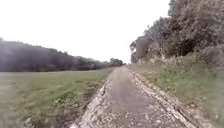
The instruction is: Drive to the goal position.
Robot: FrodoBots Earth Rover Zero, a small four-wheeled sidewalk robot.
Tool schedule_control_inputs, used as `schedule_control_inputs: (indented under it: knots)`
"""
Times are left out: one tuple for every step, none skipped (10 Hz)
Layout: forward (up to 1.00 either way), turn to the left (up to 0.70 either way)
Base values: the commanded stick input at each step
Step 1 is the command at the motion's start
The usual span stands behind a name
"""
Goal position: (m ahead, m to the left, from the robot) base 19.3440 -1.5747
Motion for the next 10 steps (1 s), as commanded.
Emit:
schedule_control_inputs:
  knots:
    - [0.7, 0.0]
    - [0.7, 0.0]
    - [0.7, 0.0]
    - [0.7, 0.0]
    - [0.7, 0.0]
    - [0.7, 0.0]
    - [0.7, 0.0]
    - [0.7, 0.0]
    - [0.7, 0.0]
    - [0.7, 0.0]
